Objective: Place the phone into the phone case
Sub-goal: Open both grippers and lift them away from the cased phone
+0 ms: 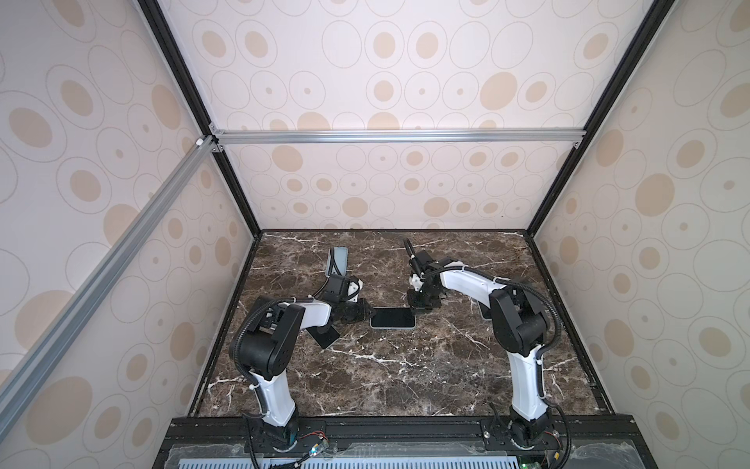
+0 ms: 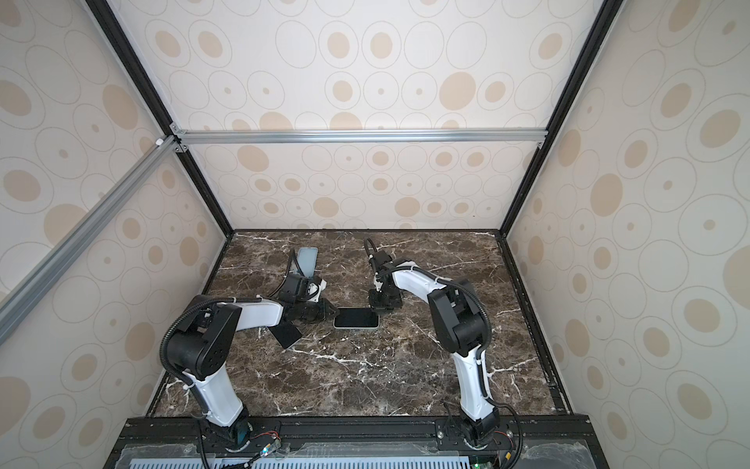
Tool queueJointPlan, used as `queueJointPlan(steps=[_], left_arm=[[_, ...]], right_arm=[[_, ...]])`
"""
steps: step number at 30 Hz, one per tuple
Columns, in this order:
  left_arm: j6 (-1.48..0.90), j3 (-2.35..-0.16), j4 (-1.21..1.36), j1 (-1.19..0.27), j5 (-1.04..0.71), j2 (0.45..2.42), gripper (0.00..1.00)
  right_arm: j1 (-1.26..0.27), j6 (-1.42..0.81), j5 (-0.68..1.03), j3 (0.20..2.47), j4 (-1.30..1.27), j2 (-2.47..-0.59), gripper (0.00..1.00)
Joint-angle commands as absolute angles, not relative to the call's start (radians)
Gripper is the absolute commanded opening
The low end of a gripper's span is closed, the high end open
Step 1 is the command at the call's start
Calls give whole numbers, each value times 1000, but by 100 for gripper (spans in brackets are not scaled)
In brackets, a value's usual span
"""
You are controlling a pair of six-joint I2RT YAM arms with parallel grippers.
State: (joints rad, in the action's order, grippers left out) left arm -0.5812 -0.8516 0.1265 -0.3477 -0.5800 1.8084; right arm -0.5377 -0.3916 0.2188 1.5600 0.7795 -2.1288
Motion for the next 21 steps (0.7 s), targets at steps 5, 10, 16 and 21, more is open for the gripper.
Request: queueJointPlan(steps=[5, 10, 16, 21], left_arm=[[-594, -874, 140, -344, -588, 1841, 22], [-595, -875, 140, -343, -587, 1841, 22], [-592, -878, 136, -343, -575, 1834, 22], [-558, -883, 130, -342, -523, 1784, 22]], right_arm=[[-581, -392, 133, 1441, 747, -2346, 10], [-583, -392, 131, 1436, 748, -2328, 10], [-606, -356, 70, 1504, 820, -2285, 12], [-620, -322, 12, 1592, 881, -2210, 16]])
